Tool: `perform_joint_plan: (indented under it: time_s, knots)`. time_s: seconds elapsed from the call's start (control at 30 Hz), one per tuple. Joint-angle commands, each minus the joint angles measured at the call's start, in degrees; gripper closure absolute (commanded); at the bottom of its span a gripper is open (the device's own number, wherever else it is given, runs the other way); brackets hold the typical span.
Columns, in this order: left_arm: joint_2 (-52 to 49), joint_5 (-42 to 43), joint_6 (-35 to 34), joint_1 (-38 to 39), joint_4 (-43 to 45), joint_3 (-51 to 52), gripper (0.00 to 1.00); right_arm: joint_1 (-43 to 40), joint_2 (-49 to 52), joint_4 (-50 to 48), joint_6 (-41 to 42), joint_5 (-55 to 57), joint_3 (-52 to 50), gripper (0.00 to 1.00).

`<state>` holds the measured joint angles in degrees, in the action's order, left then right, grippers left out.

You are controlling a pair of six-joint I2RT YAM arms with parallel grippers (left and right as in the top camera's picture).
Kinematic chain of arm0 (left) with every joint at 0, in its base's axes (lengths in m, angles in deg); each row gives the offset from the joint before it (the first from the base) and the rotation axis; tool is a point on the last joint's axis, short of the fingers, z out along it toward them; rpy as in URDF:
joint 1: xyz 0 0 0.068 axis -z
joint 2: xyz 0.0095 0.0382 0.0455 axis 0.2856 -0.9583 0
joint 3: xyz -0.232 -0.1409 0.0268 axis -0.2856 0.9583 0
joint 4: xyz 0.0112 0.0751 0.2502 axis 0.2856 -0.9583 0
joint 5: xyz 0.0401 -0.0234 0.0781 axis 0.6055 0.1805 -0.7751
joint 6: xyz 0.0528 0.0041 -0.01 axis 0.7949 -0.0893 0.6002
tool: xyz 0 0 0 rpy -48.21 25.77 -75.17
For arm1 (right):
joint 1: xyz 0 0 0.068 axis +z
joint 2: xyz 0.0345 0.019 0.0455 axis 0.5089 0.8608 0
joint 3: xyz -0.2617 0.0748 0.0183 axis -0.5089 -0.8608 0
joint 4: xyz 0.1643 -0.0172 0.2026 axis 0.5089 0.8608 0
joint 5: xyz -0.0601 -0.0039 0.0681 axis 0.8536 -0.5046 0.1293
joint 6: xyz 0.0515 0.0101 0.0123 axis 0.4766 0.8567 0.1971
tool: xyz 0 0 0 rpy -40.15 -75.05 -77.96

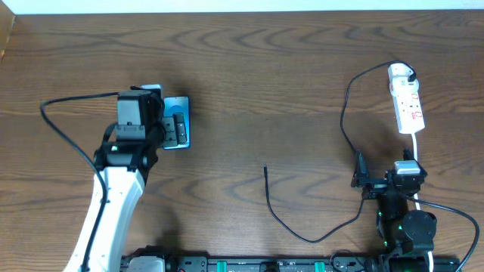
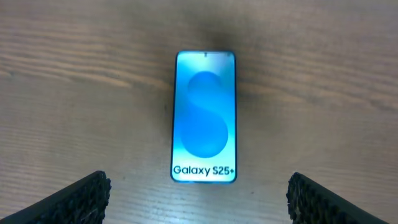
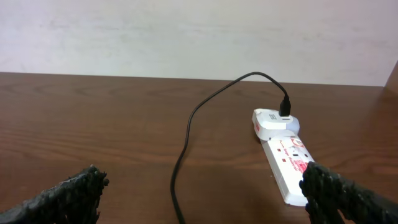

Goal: Plug charger to phone and switch on socket
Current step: 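Move the left gripper forward over the Galaxy S25+ phone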

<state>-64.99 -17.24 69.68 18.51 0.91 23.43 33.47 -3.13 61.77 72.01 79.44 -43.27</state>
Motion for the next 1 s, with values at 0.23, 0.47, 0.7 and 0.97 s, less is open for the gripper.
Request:
perform_joint_plan:
  time_s: [0.23,0.47,0.7,0.97]
  knots:
    - [-6.8,0.0,-0.8,-0.2,-4.7,-7.6,0.09,0.4,-0.5,0.2,0.4,0.4,-0.1,0.01]
    - [-8.2,0.1,-0.7,-0.2,-6.5,-9.8,0.09,0.4,-0.5,0.2,0.4,0.4,-0.1,0.01]
    - [-12.2,0.1,-0.7,-0.2,-11.3,-13.7,0.09,0.4,-0.5,0.2,0.4,0.4,-0.1,0.01]
    - [-17.9,0.1,-0.8,-0.2,-13.7,-17.1,0.09,0.4,-0.5,0.2,0.4,0.4,-0.1,0.01]
